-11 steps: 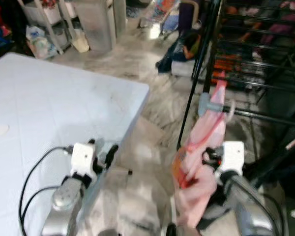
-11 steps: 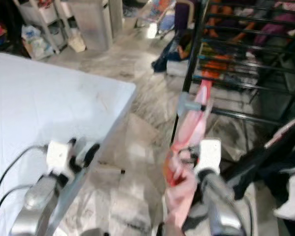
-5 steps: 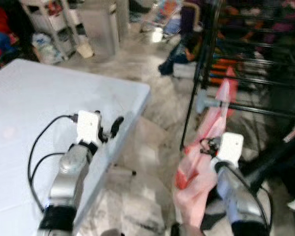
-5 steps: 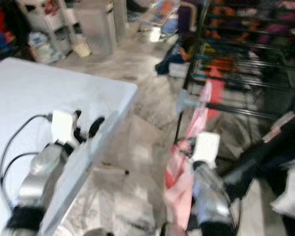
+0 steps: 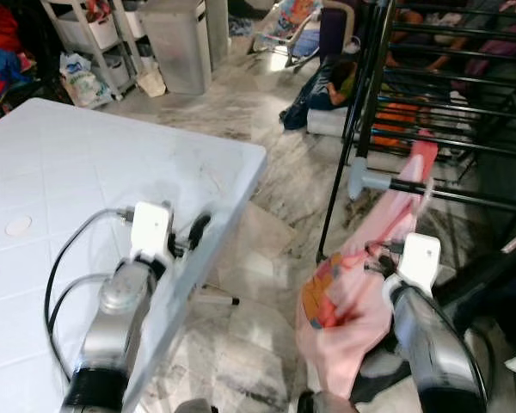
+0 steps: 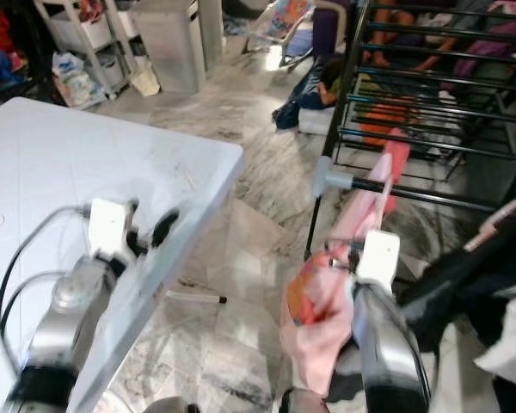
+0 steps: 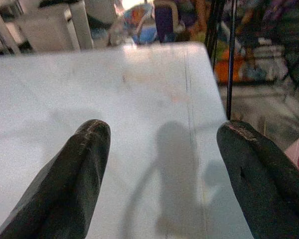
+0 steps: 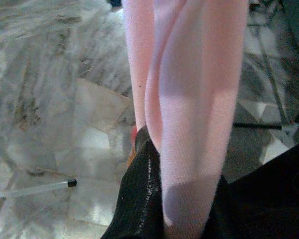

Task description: Hang hanger

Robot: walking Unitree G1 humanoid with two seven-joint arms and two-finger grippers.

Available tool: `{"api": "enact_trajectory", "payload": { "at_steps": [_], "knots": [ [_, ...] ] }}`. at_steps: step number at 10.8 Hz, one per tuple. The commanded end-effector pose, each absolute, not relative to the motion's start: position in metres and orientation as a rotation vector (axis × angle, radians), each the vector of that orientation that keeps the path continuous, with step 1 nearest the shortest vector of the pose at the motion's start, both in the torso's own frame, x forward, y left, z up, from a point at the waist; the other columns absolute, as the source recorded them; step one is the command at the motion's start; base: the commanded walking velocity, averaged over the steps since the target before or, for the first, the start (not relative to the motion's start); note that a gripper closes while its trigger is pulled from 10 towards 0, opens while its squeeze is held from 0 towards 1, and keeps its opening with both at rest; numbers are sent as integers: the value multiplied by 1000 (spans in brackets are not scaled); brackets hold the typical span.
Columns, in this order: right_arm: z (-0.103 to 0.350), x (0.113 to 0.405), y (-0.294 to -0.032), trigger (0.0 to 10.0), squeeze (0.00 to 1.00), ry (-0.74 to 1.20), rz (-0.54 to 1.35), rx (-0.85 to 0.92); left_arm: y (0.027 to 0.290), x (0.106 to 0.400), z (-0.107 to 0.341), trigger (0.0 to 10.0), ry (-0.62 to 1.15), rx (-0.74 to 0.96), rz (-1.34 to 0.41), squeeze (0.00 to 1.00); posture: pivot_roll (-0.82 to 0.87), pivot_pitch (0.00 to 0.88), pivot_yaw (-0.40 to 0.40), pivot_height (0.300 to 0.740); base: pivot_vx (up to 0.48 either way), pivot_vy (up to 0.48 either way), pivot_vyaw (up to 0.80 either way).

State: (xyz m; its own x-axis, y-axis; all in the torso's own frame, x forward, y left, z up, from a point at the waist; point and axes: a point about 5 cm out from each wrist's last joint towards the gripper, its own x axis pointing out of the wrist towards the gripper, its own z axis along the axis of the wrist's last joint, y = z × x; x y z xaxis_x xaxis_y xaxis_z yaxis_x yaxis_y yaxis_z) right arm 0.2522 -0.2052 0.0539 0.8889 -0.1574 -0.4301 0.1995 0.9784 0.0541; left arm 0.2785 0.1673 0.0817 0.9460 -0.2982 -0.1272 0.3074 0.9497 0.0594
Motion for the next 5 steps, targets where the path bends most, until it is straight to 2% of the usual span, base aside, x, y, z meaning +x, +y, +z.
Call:
{"api": "enact_trajectory", "payload": {
  "at_steps": [1, 3, 4, 5],
  "knots": [
    [69, 248, -202, 10000, 0, 348, -177, 101, 169, 273, 78, 10000, 149, 72, -338, 0, 8, 0, 27, 740, 0, 0, 0],
    [63, 224, -205, 10000, 0, 381, -170, 135, 170, 265, 72, 10000, 164, 84, -347, 0, -14, 0, 38, 740, 0, 0, 0],
    [71, 214, -209, 10000, 0, 295, -166, 137, 170, 266, 71, 10000, 171, 82, -346, 0, -24, 0, 40, 740, 0, 0, 0],
    [69, 204, -207, 10000, 0, 305, -157, 166, 169, 266, 69, 10000, 182, 84, -345, 0, -34, 0, 44, 740, 0, 0, 0]
  ]
}}
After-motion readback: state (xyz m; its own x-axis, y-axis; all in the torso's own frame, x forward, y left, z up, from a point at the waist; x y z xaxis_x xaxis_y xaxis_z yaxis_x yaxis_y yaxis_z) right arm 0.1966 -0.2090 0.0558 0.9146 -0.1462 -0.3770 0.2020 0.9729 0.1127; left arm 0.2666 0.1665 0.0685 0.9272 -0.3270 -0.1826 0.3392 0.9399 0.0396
